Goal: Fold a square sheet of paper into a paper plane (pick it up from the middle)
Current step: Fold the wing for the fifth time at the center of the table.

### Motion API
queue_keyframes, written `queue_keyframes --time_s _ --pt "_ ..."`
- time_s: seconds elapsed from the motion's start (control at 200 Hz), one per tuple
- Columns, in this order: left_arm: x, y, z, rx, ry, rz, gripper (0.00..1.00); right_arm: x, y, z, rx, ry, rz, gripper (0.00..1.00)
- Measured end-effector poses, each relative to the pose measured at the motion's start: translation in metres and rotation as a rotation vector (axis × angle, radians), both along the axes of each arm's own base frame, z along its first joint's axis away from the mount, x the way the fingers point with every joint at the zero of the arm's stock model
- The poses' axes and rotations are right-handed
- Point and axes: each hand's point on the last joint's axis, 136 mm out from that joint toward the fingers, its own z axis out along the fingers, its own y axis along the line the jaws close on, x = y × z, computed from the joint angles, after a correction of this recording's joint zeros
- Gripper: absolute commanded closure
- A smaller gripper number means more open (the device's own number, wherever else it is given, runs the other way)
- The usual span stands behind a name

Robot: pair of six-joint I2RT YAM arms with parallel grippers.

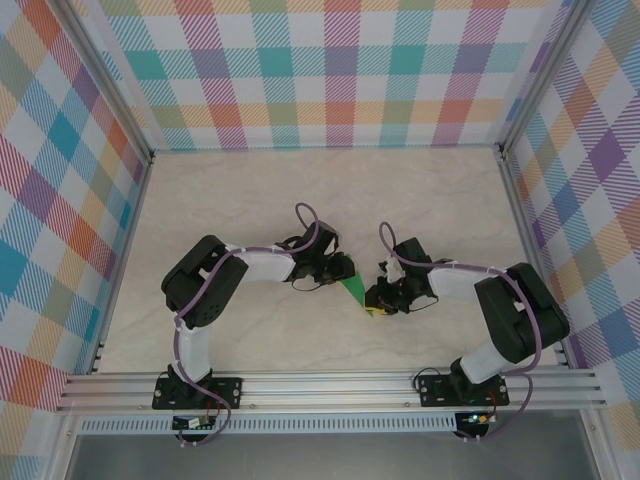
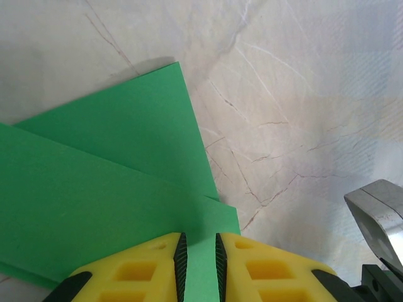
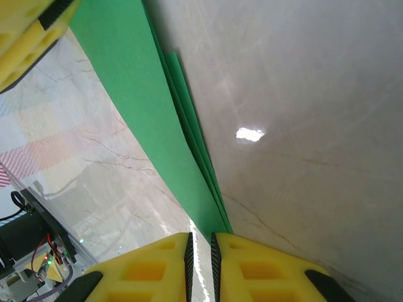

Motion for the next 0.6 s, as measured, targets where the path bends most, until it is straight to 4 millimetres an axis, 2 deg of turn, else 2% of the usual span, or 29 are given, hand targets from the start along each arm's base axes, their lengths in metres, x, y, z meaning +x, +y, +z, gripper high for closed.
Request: queue_keyframes --time_s 0.21,0.35,0.435,0.6 --pt "0.000 0.000 0.000 0.001 0.001 -0.001 0.77 0.002 0.000 0.007 0.001 -0.010 -0.016 0.81" --pt "0.000 0.000 0.000 0.001 0.001 -0.001 0.77 0.013 0.012 0.012 0.021 -0.008 -0.004 0.83" --pt "0.000 0.000 0.000 0.002 0.000 -0.002 0.77 0.014 0.017 0.008 0.016 0.000 0.012 0.83" --pt "0.000 0.000 0.000 0.004 -0.002 -0.006 0.77 0.009 0.010 -0.003 -0.037 0.005 0.028 0.83"
